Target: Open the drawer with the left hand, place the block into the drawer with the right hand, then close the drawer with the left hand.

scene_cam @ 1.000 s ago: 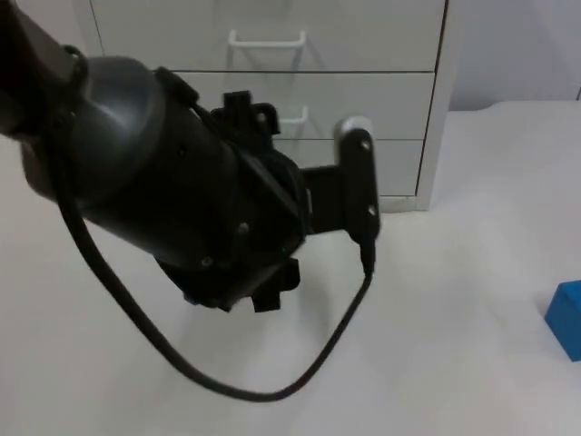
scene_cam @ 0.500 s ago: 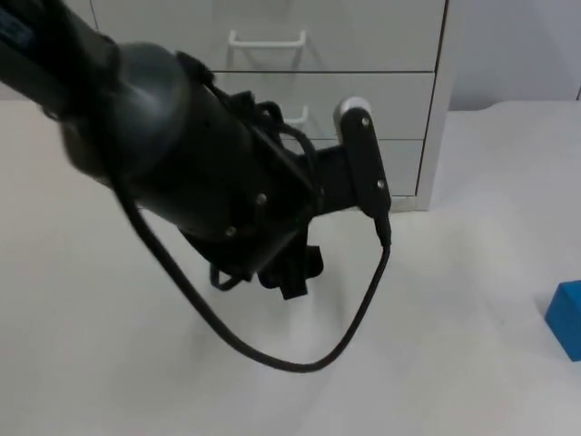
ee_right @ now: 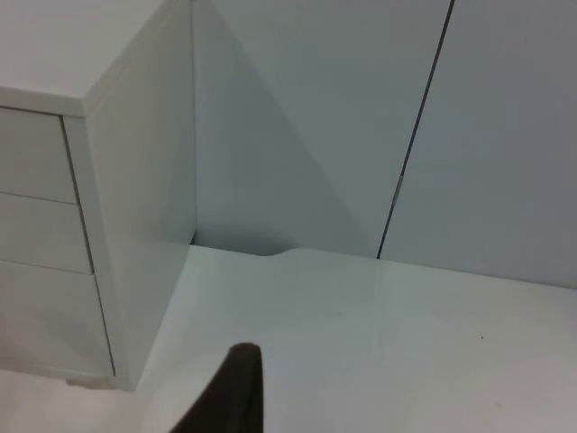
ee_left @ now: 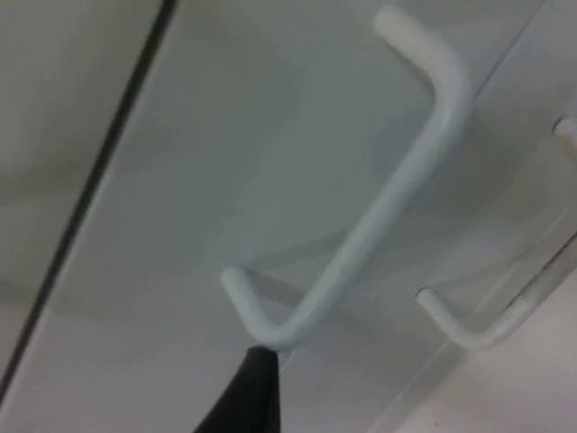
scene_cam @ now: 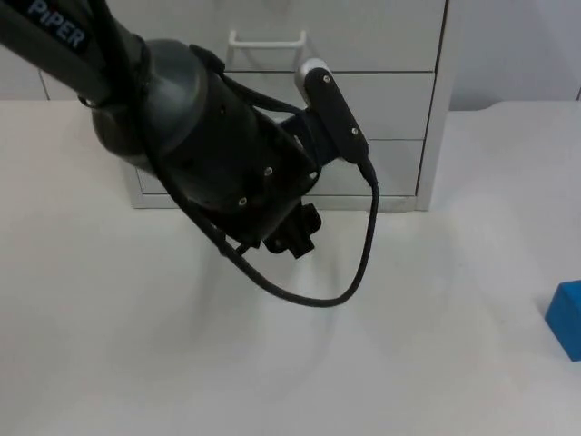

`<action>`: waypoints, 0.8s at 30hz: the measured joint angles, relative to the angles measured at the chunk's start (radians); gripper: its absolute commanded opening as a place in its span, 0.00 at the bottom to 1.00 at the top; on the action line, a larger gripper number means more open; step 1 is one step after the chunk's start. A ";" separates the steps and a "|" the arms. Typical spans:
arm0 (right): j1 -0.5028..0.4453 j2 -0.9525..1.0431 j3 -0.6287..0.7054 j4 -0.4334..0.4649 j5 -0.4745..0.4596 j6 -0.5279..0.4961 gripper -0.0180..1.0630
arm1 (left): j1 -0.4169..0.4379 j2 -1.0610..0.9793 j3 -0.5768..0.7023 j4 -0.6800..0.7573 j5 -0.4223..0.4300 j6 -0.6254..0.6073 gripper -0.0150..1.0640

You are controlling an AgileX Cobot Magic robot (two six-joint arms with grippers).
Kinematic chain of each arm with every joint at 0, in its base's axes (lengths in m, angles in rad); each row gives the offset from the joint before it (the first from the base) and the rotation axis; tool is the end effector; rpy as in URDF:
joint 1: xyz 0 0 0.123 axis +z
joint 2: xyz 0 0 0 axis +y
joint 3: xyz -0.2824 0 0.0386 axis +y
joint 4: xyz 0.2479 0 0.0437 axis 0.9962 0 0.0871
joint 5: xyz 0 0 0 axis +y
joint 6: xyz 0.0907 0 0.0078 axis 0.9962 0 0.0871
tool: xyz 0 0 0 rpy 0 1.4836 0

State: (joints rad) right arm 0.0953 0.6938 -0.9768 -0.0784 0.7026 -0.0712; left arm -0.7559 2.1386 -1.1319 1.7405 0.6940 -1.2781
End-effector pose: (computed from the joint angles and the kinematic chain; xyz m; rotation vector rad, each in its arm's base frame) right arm 0.1192 0.0068 0.4148 -0.1806 1.8933 -0.0724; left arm 0.3335 -0.2354 0.1046 1.0416 1.9676 0.6640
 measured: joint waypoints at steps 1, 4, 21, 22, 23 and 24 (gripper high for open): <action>0.000 0.000 0.000 0.000 0.000 0.000 0.97 | 0.000 0.000 0.000 0.000 0.000 0.000 0.92; 0.000 0.000 0.000 0.000 0.000 0.000 0.97 | 0.000 0.007 -0.004 0.000 -0.014 -0.042 0.92; 0.000 0.000 0.000 0.000 0.014 0.000 0.97 | -0.028 0.007 0.016 0.002 -0.184 0.132 0.92; 0.000 0.000 0.000 0.000 0.014 0.000 0.97 | -0.029 0.007 0.016 0.002 -0.212 0.185 0.92; 0.000 0.000 0.000 0.000 0.014 0.000 0.97 | -0.029 0.007 0.016 0.002 -0.259 0.237 0.92; 0.000 0.000 0.000 0.000 0.014 0.000 0.97 | -0.031 0.007 0.021 0.004 -0.302 0.269 0.92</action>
State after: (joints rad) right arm 0.0953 0.6938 -0.9768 -0.0784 0.7164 -0.0712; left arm -0.7874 2.1451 -1.1113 1.7443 0.3924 -1.0089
